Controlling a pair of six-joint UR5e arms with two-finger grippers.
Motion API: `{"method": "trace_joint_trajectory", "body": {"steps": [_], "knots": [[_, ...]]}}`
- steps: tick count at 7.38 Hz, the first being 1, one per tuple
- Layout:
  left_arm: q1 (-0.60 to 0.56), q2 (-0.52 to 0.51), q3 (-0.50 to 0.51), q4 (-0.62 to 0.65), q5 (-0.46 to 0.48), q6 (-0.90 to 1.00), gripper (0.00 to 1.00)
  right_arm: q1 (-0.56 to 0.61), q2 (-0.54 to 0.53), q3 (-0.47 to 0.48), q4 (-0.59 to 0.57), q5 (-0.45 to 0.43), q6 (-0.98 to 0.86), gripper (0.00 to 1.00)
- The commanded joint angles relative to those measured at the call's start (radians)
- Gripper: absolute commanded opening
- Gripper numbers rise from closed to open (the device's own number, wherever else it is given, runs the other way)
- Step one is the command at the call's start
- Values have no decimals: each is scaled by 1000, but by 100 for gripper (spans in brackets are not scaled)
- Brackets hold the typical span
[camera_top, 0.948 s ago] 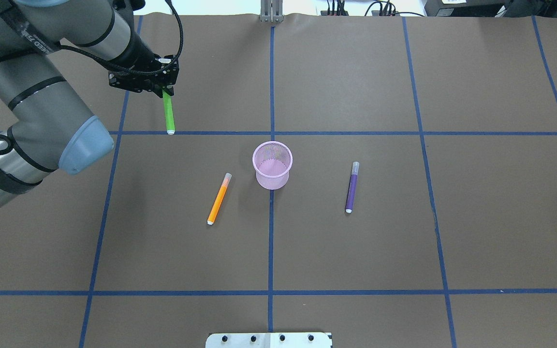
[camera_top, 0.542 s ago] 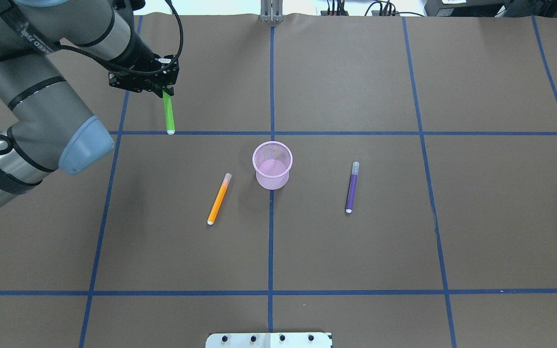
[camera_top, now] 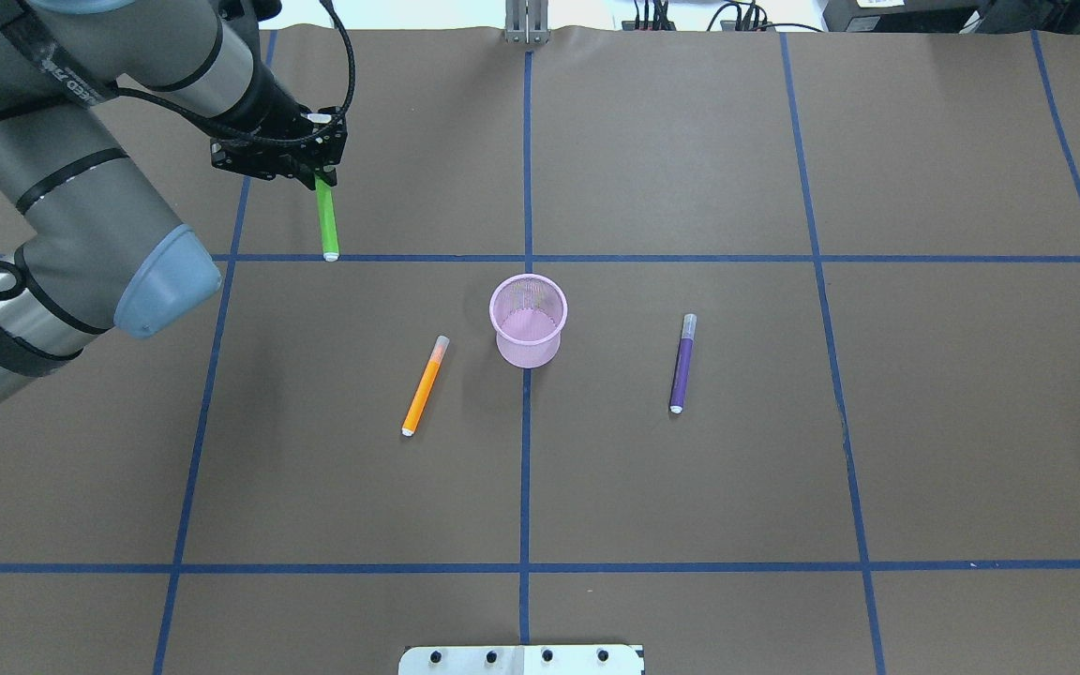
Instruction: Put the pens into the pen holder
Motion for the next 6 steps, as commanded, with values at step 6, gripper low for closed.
{"method": "trace_joint_trajectory", "body": {"steps": [6], "knots": [[265,-194,1,-40,526,-280,0,69,88,251,-76,166,164,0]]}}
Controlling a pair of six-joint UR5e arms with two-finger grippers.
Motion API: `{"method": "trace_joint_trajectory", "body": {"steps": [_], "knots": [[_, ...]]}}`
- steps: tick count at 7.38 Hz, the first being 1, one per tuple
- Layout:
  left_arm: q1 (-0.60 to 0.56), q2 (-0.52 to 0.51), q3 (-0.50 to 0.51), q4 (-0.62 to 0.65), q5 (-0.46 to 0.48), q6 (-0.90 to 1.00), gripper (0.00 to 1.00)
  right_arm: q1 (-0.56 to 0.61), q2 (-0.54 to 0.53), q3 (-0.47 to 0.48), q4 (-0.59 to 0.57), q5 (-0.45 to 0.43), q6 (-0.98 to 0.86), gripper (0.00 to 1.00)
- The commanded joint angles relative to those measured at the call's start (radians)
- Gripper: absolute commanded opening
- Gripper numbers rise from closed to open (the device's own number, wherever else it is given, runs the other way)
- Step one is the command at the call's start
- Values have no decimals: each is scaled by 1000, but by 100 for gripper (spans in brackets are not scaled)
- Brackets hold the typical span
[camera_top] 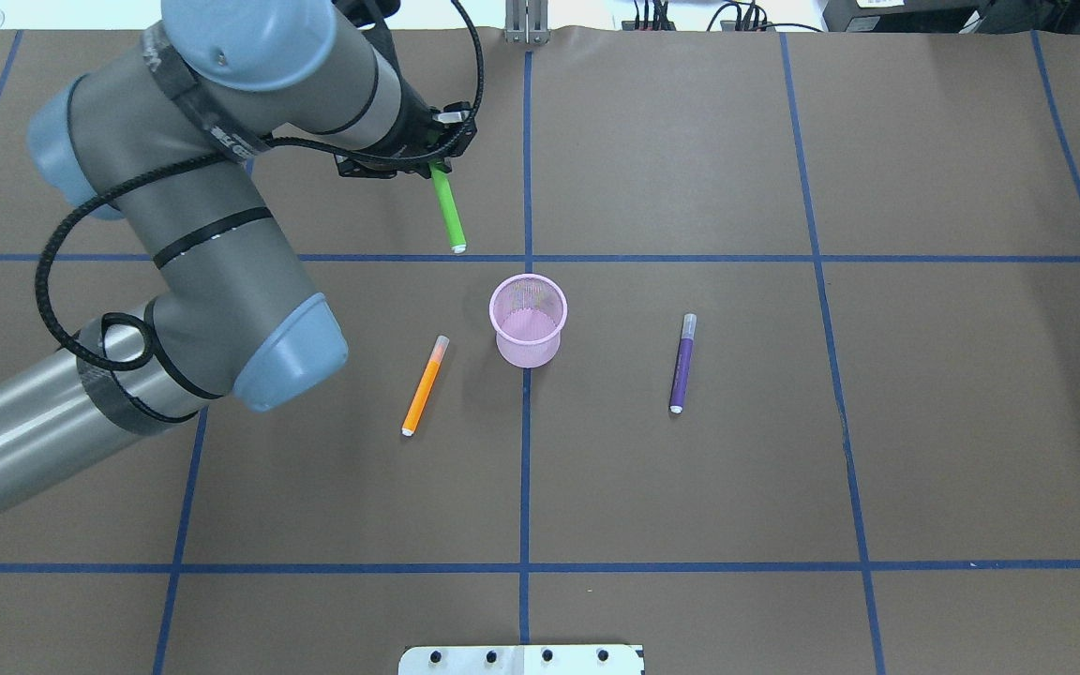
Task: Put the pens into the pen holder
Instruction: 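Carry the green marker over the lavender cup and release it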
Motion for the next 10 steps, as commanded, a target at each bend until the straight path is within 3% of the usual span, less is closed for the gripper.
{"method": "trace_joint_trajectory", "body": {"steps": [1,5,8,10], "knots": [[136,-22,25,-108,310,-42,0,13,16,119,-101,48,15,0],[192,36,96,-230,422,-34,0,14,48,296,-310,60,15,0],[252,34,122,-236,475,-37,0,13,47,319,-322,64,15,0],[267,31,192,-325,515,-37,0,8,44,343,-324,64,15,0]]}}
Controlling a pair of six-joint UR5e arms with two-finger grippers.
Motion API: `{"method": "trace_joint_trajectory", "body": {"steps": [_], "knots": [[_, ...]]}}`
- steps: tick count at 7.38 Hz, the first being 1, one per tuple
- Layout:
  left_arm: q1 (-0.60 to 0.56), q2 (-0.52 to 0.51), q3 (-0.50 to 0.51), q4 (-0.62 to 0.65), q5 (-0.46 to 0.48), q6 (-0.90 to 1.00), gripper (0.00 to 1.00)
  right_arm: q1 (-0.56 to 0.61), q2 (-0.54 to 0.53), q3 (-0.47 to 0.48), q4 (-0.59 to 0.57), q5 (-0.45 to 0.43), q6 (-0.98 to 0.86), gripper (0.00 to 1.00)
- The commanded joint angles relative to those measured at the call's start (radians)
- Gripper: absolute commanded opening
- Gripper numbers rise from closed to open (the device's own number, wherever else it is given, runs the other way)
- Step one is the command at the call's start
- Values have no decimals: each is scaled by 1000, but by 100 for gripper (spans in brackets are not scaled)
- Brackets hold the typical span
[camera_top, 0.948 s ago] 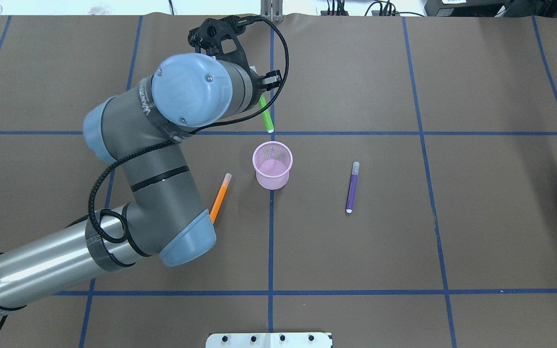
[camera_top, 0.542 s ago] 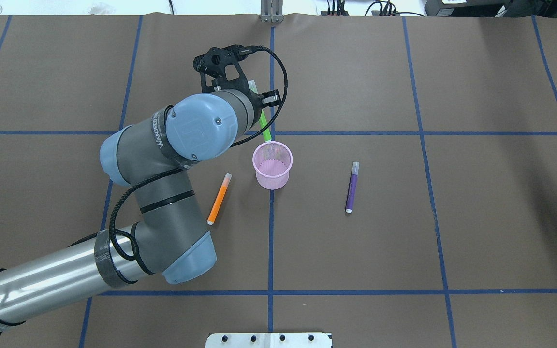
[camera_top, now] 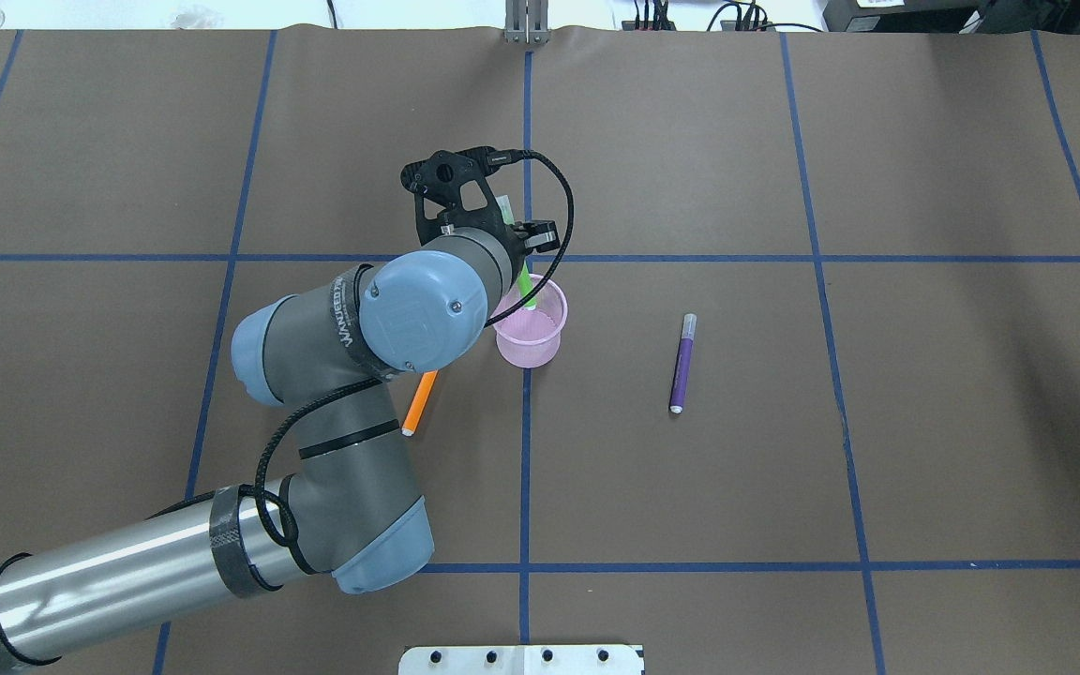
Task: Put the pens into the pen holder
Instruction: 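Carry the green marker over the lavender cup and release it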
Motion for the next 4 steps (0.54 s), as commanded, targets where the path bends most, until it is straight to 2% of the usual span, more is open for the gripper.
{"method": "trace_joint_trajectory", "body": {"steps": [1,2,3,4], "knots": [[11,-1,39,-65,20,4,40,-5,0,24,-1,2,2,0],[11,4,33,-65,17,20,93,-8,1,43,-12,2,2,0],[11,17,-13,-67,11,96,99,-14,18,74,-68,0,2,0],[13,71,-94,-57,-12,163,100,-21,36,105,-125,2,3,0]]}}
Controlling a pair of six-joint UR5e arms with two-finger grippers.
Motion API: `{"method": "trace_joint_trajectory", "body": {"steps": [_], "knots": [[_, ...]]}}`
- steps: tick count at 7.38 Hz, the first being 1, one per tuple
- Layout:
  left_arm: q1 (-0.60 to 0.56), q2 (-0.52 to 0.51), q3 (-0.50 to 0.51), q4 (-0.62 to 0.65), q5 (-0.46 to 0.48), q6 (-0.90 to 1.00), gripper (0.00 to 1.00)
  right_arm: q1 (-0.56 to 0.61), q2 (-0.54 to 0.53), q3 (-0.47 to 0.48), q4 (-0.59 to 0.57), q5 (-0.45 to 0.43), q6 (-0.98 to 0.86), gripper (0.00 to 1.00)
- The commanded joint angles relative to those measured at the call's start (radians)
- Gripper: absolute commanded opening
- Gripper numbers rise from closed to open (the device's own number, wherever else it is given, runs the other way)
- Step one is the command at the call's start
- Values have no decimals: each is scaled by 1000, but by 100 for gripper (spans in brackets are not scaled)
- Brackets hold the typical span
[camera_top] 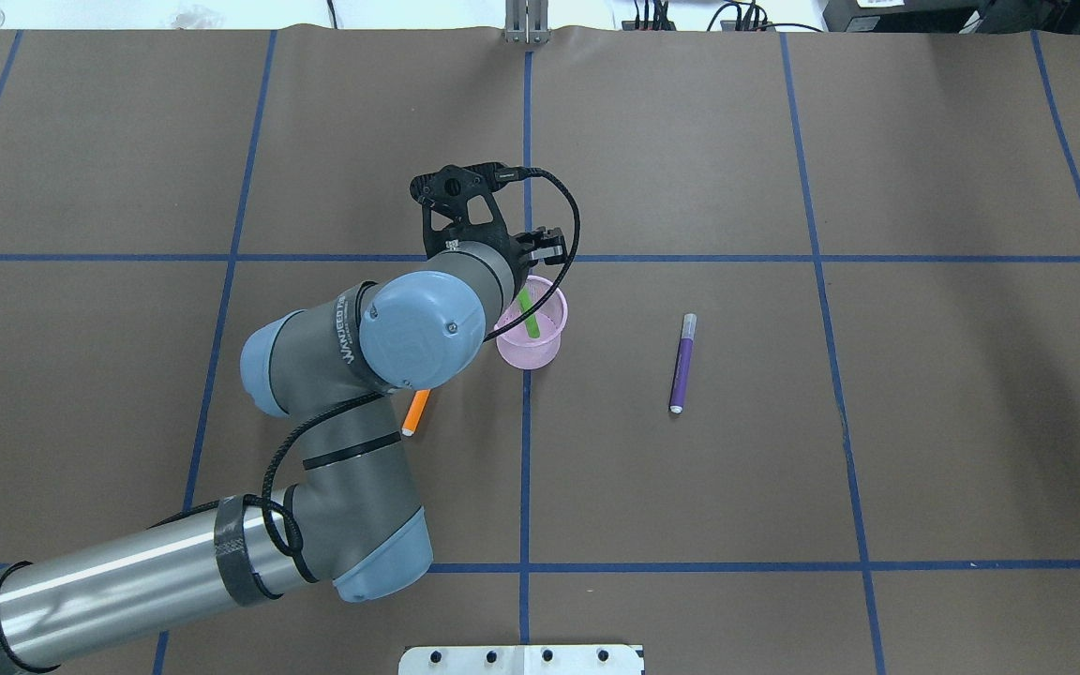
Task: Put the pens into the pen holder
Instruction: 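Carry the green marker over the lavender cup and release it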
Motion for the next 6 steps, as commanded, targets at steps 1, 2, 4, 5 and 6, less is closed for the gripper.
{"method": "trace_joint_trajectory", "body": {"steps": [1,2,4,5,6], "knots": [[-15,86,-133,10,-104,100,100,-15,21,64,-78,-1,1,0],[-53,95,-137,32,-172,108,99,-24,21,87,-78,1,7,0],[-118,106,-141,117,-357,204,99,-63,24,142,-77,1,102,0],[-129,118,-141,170,-435,260,99,-77,40,155,-77,1,140,0],[-131,123,-137,215,-483,299,99,-110,50,179,-74,-2,199,0]]}}
